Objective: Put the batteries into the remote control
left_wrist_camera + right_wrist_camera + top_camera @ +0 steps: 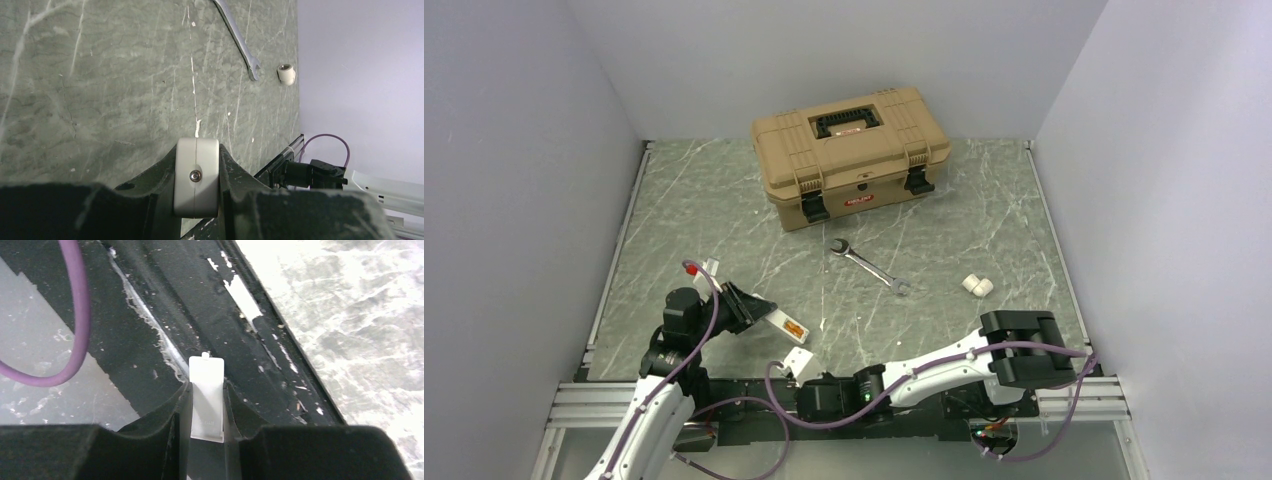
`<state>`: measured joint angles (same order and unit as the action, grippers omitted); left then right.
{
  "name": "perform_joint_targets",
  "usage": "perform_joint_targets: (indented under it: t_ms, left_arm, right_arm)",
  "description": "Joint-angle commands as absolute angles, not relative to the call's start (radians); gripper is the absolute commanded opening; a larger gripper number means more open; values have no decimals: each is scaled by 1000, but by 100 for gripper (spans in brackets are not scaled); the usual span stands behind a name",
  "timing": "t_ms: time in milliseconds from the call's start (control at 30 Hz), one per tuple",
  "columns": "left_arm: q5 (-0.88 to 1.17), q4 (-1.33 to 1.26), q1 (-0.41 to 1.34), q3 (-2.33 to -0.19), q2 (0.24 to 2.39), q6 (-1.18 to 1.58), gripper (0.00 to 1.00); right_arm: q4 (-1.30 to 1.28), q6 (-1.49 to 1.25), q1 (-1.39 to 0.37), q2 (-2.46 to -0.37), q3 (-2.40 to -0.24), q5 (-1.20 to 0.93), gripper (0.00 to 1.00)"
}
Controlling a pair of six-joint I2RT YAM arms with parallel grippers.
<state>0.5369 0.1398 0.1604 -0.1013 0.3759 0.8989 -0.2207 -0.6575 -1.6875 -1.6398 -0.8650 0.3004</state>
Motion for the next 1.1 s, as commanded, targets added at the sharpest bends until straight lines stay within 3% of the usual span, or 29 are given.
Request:
perform_joint_targets:
  t_ms: [0,367,633,767,1067]
  left_arm:
    - [557,107,155,-119,370,881,0]
    - [559,110,153,-119,365,881,0]
    - [562,108,153,-117,365,884,0]
    - [565,105,152,-117,366,885,0]
    - [564,109,151,-116,358,888,0]
  right_arm:
    - [-320,-664,-1683,-1601,-899,393,13]
    - [-563,-691,-1683,-1629,-985,558,17]
    - [-359,-734,-1677,-1488,-840,465,34]
    - [-231,-733,-1661,-1409,-751,398,37]
    - [-231,-689,-1661,-1432,-772,346,41]
